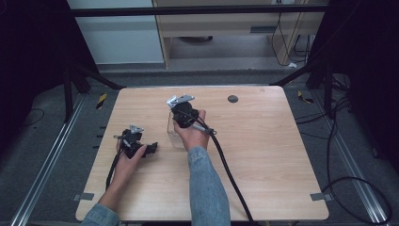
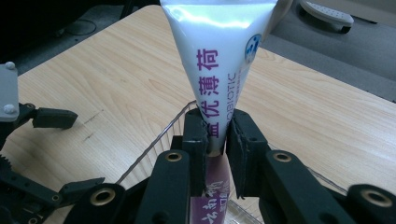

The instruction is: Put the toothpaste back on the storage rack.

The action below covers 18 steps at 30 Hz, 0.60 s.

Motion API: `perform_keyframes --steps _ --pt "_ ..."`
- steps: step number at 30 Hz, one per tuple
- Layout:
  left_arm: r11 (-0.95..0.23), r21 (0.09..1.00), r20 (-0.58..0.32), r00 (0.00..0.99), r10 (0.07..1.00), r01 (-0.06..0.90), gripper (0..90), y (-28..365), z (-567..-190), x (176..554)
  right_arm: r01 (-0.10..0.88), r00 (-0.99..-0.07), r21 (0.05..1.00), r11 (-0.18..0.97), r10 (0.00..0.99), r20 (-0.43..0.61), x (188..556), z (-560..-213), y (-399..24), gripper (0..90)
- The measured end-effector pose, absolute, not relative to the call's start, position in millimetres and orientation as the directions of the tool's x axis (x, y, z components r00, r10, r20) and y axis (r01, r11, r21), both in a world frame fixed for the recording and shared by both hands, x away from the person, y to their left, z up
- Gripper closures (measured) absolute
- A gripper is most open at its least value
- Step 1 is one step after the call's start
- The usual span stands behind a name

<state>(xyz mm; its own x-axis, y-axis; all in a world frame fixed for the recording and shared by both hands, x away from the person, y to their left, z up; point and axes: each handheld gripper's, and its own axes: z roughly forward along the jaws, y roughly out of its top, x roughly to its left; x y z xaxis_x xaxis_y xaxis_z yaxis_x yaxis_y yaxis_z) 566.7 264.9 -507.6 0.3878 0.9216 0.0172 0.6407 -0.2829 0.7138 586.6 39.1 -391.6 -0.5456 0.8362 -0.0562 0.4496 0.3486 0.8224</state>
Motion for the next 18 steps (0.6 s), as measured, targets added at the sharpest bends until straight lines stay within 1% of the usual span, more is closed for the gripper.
perform_keyframes --steps 6,18 --pt "-0.283 0.714 0.017 0.388 0.922 0.641 0.0 264.9 -507.6 566.6 0.451 -0.544 0.824 0.343 0.838 -0.051 587.4 -390.0 38.1 76.5" --pt "-0.283 0.714 0.017 0.388 0.922 0.641 0.0 265.0 -507.6 566.5 0.454 -0.554 0.818 0.352 0.831 -0.05 586.0 -388.4 40.5 77.8"
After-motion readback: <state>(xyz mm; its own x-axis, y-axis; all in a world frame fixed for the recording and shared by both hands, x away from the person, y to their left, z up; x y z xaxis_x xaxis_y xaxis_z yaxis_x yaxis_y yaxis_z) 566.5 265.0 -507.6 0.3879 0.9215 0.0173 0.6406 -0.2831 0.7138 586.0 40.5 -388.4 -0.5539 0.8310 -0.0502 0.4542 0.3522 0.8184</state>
